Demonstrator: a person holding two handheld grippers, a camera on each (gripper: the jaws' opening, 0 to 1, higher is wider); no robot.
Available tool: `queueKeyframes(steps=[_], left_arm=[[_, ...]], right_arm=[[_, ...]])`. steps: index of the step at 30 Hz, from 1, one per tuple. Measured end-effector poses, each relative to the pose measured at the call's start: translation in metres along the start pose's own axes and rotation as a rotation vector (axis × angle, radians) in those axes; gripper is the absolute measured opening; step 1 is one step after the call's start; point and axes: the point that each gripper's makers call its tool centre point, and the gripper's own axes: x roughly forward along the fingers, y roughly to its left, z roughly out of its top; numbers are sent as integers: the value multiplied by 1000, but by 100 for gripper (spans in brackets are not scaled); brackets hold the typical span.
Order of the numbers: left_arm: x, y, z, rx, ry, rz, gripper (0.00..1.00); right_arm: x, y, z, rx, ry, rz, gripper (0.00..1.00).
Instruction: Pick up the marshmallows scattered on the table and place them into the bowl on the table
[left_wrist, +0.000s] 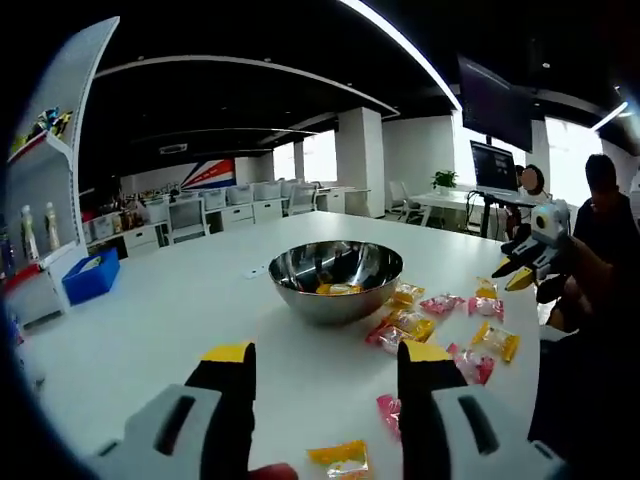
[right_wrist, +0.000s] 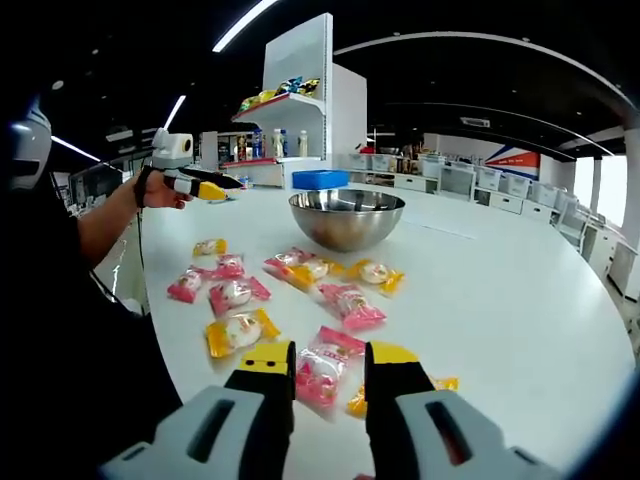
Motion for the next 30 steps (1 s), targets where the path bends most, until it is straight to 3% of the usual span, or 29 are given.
queueKeyframes(steps=[15, 23, 30], left_arm=[[-36, -18, -23, -21, -10, 29, 55], [-54, -42, -33, -12, 0, 19, 57], [-62, -38, -39, -19, 8, 38, 58]], right_arm=[[2, 0, 0, 0, 3, 5, 28], [4, 0, 2, -5, 2, 7, 28], [7, 3, 6, -15, 1, 18, 28]])
